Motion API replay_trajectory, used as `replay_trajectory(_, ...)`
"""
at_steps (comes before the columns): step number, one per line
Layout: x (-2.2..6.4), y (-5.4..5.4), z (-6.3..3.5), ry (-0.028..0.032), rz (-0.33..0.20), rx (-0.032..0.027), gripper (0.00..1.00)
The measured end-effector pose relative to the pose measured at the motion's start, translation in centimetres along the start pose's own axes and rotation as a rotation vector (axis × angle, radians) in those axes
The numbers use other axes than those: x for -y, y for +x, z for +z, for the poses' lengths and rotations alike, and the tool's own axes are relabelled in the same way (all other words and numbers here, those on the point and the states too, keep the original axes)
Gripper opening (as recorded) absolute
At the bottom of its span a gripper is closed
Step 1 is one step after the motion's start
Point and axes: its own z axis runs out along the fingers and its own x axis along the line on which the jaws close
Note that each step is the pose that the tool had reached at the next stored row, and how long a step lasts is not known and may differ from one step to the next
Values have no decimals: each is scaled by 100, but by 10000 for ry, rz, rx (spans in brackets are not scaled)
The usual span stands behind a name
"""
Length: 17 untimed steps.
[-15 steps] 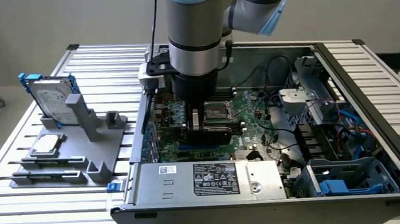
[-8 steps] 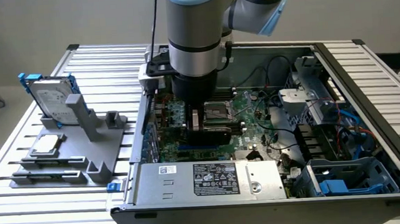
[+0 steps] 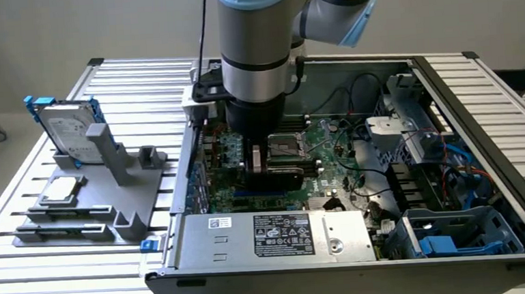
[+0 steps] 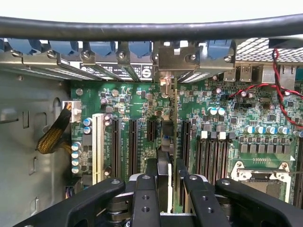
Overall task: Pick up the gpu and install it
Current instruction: 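Insert the gpu into the slot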
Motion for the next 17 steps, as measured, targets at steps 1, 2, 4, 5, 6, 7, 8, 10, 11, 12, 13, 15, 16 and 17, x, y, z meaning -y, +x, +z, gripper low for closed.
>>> replay_trajectory(1, 0, 1, 4, 1, -2, 5, 26)
replay_trajectory(2, 0, 3, 7, 1, -3, 10, 26)
replay_trajectory(4, -2, 7, 12, 1, -3, 17, 26)
replay_trajectory(5, -2, 9, 14, 0, -3, 19, 26)
replay_trajectory(6, -3, 10, 17, 1, -2, 21, 26)
replay_trajectory(7, -4, 12, 20, 1, -3, 24, 26)
replay_trajectory(8, -5, 12, 22, 0, -5, 25, 26)
replay_trajectory(10, -8, 14, 26, 0, -3, 29, 26)
replay_trajectory(11, -8, 14, 28, -1, -3, 29, 26)
replay_trajectory(12, -9, 14, 31, 0, -4, 32, 26)
replay_trajectory(13, -9, 14, 35, 1, -4, 35, 26)
replay_trajectory(15, -9, 14, 43, -1, -5, 36, 26)
replay_trajectory(16, -9, 14, 46, -2, -6, 35, 26)
replay_trajectory(17, -10, 14, 49, -2, -8, 36, 26)
